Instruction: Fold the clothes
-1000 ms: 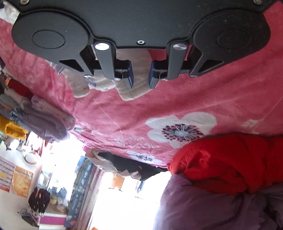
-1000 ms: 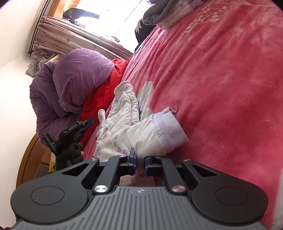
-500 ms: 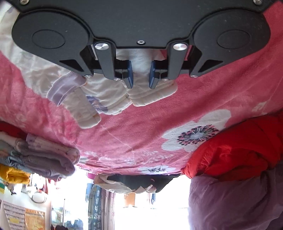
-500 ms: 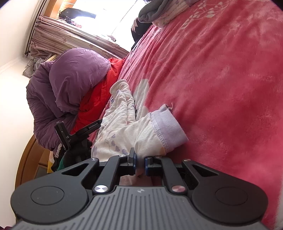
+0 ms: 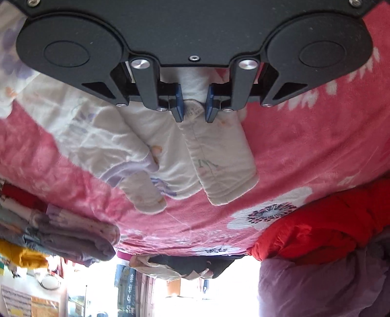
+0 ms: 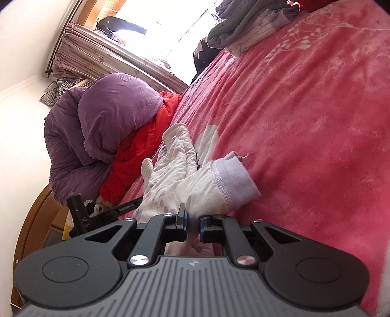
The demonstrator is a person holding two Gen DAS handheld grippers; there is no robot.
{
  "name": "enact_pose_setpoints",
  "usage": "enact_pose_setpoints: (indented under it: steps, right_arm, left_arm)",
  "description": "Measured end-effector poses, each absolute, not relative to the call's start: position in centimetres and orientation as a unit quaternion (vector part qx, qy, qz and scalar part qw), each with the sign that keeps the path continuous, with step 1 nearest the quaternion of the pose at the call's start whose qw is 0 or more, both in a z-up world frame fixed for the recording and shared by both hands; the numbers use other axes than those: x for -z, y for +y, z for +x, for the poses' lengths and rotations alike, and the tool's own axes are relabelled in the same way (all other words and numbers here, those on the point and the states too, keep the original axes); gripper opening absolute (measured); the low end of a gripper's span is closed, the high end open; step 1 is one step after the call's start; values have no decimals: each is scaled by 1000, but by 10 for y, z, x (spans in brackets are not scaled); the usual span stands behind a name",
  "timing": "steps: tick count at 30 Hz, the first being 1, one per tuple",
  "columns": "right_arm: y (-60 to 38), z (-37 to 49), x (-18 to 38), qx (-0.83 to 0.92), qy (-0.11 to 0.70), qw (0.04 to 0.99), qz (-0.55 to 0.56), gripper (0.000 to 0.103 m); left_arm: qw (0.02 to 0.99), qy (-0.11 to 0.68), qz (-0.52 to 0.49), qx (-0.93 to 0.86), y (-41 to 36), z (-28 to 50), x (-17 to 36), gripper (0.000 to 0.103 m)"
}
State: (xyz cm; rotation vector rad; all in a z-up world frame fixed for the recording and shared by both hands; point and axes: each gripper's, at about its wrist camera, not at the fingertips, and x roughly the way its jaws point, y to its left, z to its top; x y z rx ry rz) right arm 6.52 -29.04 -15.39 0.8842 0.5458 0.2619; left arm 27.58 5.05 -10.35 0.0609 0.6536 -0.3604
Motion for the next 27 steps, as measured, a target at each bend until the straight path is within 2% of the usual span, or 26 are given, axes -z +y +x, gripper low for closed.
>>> enact_pose_setpoints:
  steps: [3, 8, 19, 27]
  right_arm:
    - [-290, 62, 153, -125, 255, 864, 416, 11]
    - [-289, 62, 150, -126, 247, 865, 418, 13]
    - [-291, 61, 145, -129, 234, 871, 413, 18]
    - [-281, 66, 138, -149, 224, 880, 391, 18]
  left_arm:
    - [936, 298, 8, 187, 58, 242, 80, 17]
    - [931, 297, 30, 211, 54, 181, 62, 17]
    - [909, 366, 47, 195, 71, 90, 78, 17]
    - [889, 406, -70, 202, 70, 87, 98, 17]
